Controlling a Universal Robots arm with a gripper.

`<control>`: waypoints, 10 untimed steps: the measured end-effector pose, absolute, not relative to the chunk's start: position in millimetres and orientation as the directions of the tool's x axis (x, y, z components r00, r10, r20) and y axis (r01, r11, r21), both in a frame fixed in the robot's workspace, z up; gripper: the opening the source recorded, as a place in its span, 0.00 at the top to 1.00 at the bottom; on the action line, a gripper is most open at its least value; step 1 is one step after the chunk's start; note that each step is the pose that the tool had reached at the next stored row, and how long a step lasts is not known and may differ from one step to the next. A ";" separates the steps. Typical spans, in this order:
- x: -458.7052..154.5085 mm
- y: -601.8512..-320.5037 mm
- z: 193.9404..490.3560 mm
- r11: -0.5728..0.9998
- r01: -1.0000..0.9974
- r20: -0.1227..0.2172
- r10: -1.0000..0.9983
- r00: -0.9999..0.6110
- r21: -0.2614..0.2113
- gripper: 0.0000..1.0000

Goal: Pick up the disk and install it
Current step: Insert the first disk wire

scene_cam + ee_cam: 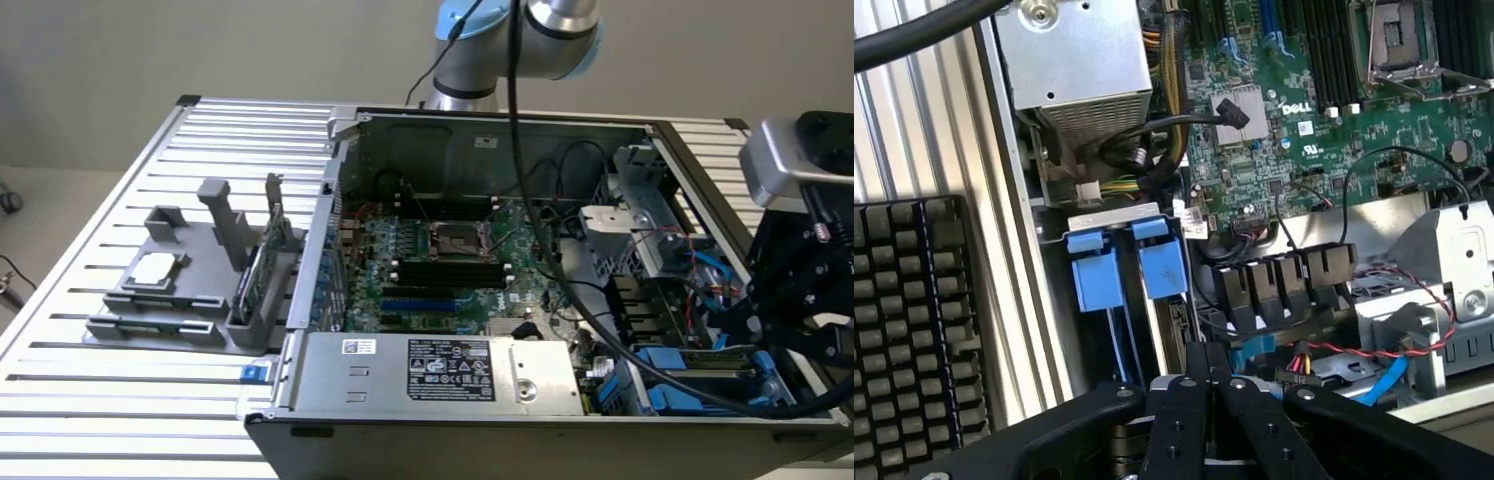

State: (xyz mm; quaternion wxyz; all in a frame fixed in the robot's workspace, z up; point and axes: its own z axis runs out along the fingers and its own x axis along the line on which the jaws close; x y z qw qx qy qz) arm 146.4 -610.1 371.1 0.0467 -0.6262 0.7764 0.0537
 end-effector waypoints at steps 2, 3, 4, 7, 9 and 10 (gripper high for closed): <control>146.5 -610.1 372.4 0.235 -0.972 -0.140 -0.962 -0.236 0.025 0.89; 146.4 -610.1 373.1 0.246 -0.969 -0.140 -0.959 -0.247 0.025 0.89; 146.5 -610.1 373.7 0.258 -0.966 -0.140 -0.956 -0.259 0.025 0.89; 146.5 -610.1 375.4 0.293 -0.956 -0.141 -0.945 -0.294 0.025 0.89; 146.5 -610.1 376.7 0.317 -0.948 -0.141 -0.938 -0.318 0.025 0.89; 146.4 -610.1 377.2 0.329 -0.944 -0.141 -0.934 -0.329 0.025 0.89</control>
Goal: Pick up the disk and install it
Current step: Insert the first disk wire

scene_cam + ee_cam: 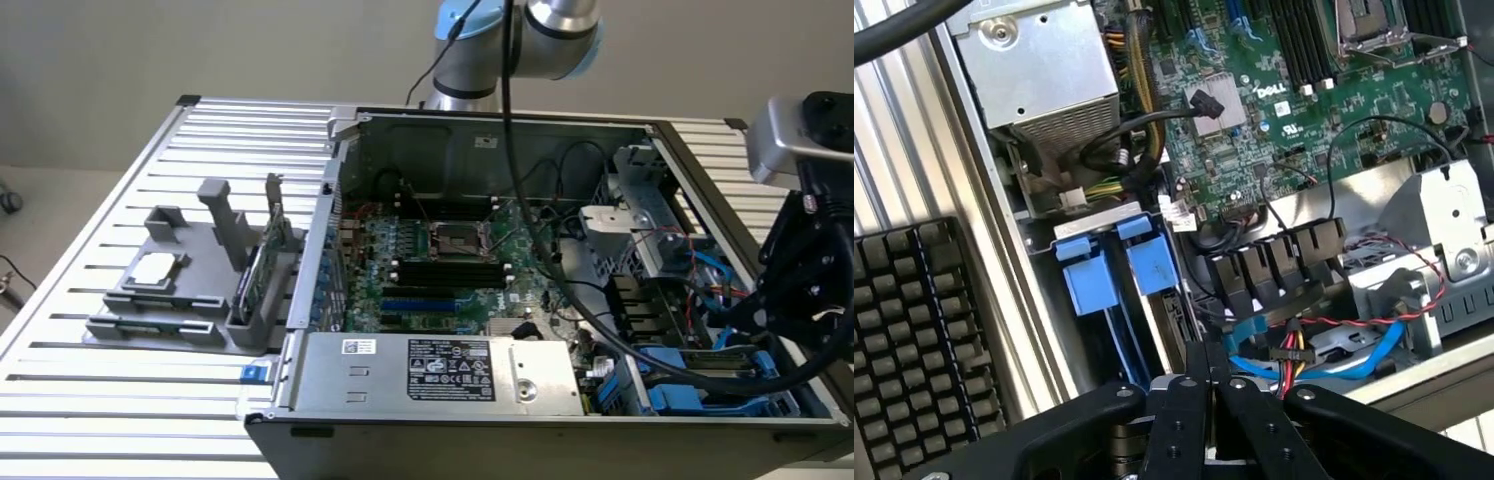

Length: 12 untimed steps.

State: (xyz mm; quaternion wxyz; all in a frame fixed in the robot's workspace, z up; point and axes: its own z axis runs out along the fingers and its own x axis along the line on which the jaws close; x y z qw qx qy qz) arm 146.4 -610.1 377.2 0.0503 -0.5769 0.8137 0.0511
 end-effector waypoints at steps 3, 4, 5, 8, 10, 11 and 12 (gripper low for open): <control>146.4 -610.1 378.8 0.365 -0.931 -0.141 -0.920 -0.364 0.025 0.89; 146.4 -610.1 379.3 0.376 -0.926 -0.141 -0.916 -0.376 0.025 0.89; 146.4 -610.1 379.7 0.388 -0.921 -0.141 -0.911 -0.387 0.025 0.89; 146.4 -610.1 380.8 0.424 -0.905 -0.141 -0.895 -0.423 0.025 0.89; 146.5 -610.1 381.3 0.447 -0.894 -0.142 -0.884 -0.446 0.025 0.89; 146.4 -610.1 381.6 0.458 -0.889 -0.142 -0.878 -0.457 0.025 0.89; 146.5 -610.1 381.8 0.470 -0.882 -0.142 -0.872 -0.469 0.026 0.89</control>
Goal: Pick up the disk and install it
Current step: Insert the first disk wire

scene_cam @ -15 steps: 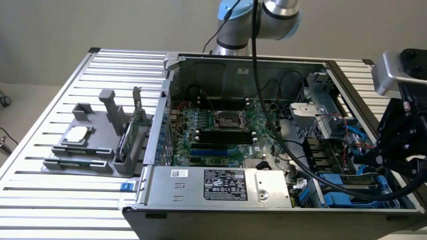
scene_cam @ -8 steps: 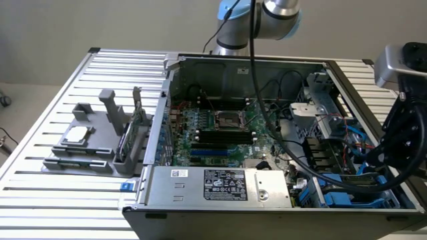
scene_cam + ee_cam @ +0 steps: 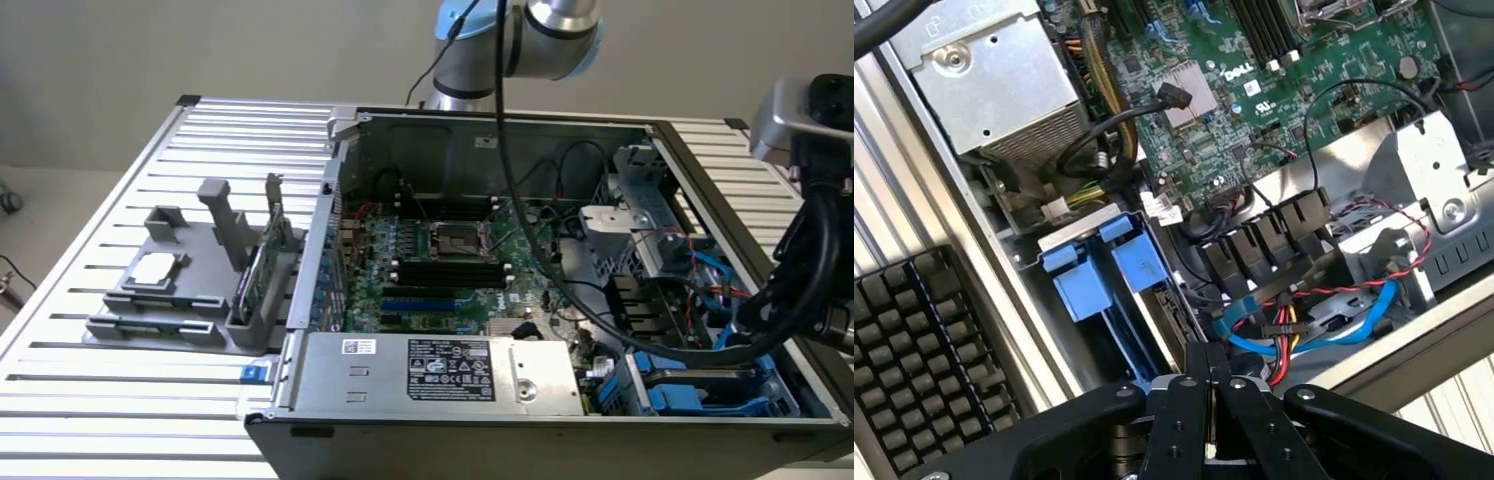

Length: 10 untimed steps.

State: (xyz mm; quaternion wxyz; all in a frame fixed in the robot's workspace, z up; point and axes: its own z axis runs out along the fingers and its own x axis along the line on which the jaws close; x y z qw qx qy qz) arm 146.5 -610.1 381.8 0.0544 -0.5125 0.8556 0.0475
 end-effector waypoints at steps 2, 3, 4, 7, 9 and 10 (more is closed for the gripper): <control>146.5 -610.1 382.2 0.493 -0.870 -0.142 -0.860 -0.491 0.026 0.89; 146.4 -610.1 382.4 0.504 -0.863 -0.142 -0.853 -0.502 0.026 0.89; 146.4 -610.1 382.6 0.515 -0.857 -0.142 -0.847 -0.513 0.026 0.89; 146.4 -610.1 382.9 0.548 -0.836 -0.143 -0.826 -0.546 0.026 0.89; 146.4 -610.1 383.1 0.570 -0.821 -0.143 -0.811 -0.567 0.026 0.89; 146.4 -610.1 383.1 0.580 -0.814 -0.143 -0.804 -0.577 0.027 0.89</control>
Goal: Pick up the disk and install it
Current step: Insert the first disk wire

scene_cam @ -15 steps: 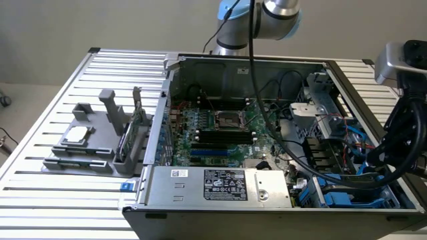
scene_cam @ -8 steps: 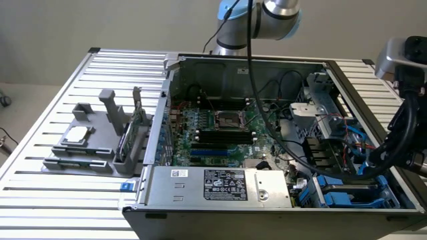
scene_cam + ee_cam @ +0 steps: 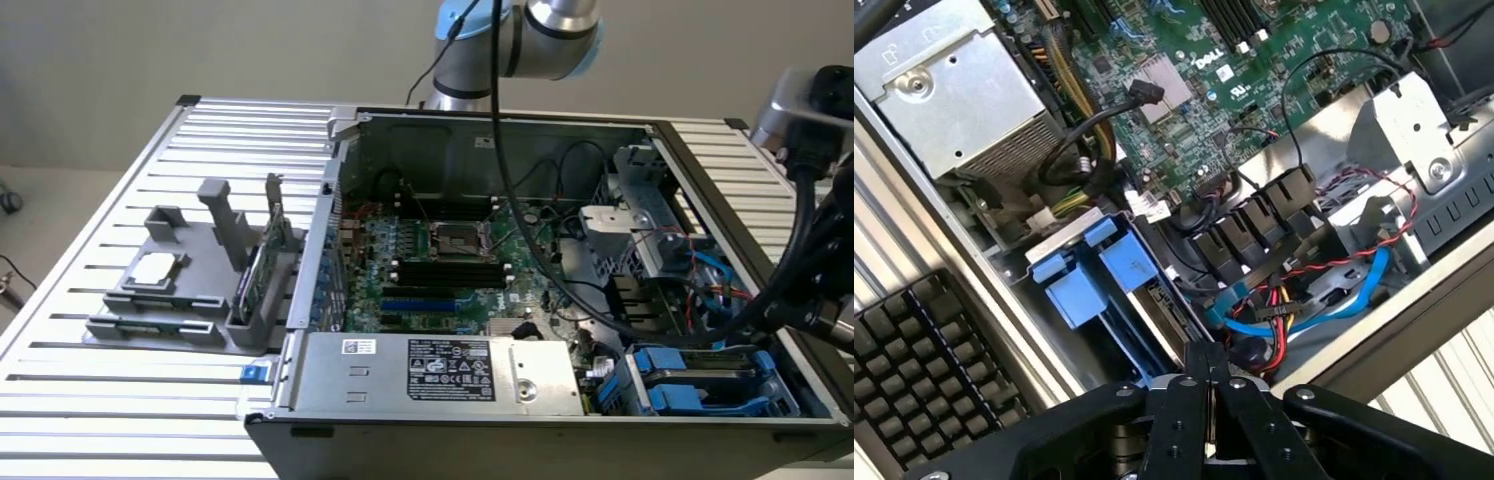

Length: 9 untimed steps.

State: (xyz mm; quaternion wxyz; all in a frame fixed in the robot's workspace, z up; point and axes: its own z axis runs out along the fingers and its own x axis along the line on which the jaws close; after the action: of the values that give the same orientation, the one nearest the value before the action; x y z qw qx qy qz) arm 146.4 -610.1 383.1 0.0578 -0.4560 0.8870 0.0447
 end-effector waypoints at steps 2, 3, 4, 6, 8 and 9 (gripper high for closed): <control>146.5 -610.1 383.3 0.601 -0.799 -0.144 -0.789 -0.598 0.027 0.89; 146.4 -610.1 383.4 0.611 -0.791 -0.144 -0.781 -0.608 0.027 0.89; 146.4 -610.1 383.4 0.621 -0.783 -0.144 -0.773 -0.618 0.027 0.89; 146.5 -610.1 383.5 0.641 -0.767 -0.145 -0.757 -0.637 0.028 0.89; 146.5 -610.1 383.5 0.660 -0.751 -0.145 -0.741 -0.656 0.028 0.89; 146.5 -610.1 383.6 0.669 -0.743 -0.146 -0.732 -0.665 0.028 0.89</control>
State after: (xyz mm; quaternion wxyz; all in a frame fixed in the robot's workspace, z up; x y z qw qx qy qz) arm 146.5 -610.1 383.6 0.0610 -0.4044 0.9115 0.0427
